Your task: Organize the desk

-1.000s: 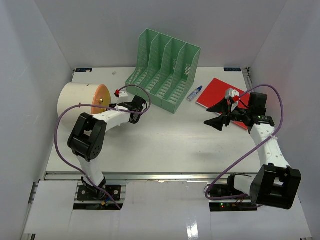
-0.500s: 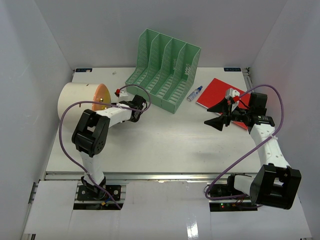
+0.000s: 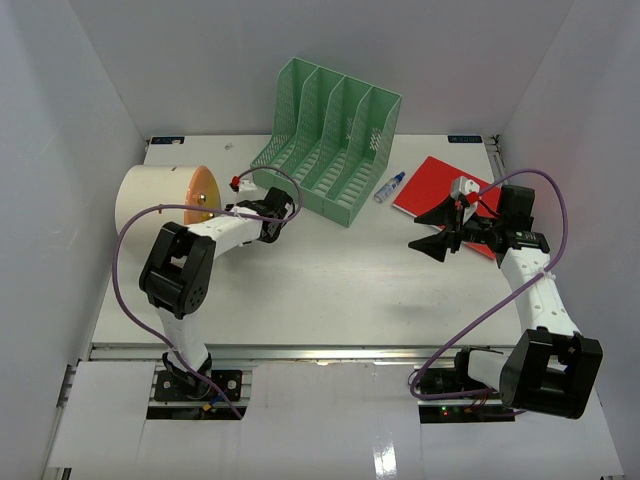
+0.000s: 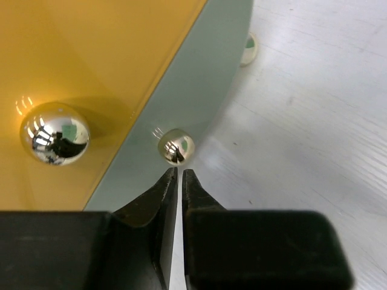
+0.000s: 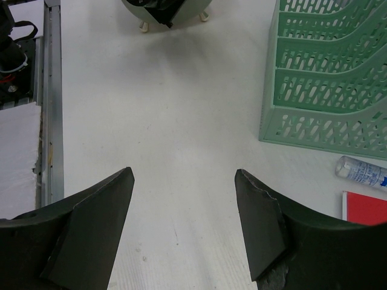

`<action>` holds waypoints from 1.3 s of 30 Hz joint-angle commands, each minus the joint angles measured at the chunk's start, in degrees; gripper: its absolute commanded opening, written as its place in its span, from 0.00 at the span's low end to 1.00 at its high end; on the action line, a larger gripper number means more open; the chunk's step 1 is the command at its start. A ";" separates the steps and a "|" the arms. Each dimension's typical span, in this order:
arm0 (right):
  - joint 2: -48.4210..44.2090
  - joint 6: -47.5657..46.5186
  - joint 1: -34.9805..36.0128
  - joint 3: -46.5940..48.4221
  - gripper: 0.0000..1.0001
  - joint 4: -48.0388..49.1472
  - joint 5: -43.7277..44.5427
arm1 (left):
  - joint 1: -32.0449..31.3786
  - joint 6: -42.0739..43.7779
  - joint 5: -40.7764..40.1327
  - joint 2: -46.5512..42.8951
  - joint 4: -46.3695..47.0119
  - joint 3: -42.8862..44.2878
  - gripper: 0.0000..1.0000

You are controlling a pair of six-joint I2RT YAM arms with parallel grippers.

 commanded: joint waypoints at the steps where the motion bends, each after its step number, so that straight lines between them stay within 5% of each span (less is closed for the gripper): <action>1: 0.07 -0.76 -0.23 0.55 0.74 0.09 -0.64 | -2.00 -1.35 0.03 -5.05 0.52 0.04 0.20; 4: 0.07 -0.76 -0.31 0.63 0.74 0.16 -0.64 | -1.92 -0.88 -2.47 -4.50 0.28 0.51 0.47; 8: -0.01 -0.68 -0.31 0.63 0.74 0.08 -0.56 | -1.38 -0.68 -4.87 -1.87 -0.63 2.33 0.52; 27: 0.17 -1.64 -0.40 0.89 0.74 -0.87 -0.38 | 0.98 -7.76 -6.66 7.66 -9.31 10.64 0.52; 34: 0.26 -1.64 -0.40 0.98 0.74 -0.93 -0.47 | 0.94 -23.90 -11.43 14.12 -24.99 16.05 0.49; 37: 0.22 -1.64 -0.43 0.89 0.74 -0.94 -0.64 | 0.89 -37.14 -13.60 19.32 -41.18 20.79 0.49; 39: 0.17 -1.64 -0.49 0.98 0.74 -0.97 -0.64 | 0.92 -36.59 -14.12 20.39 -41.22 20.93 0.49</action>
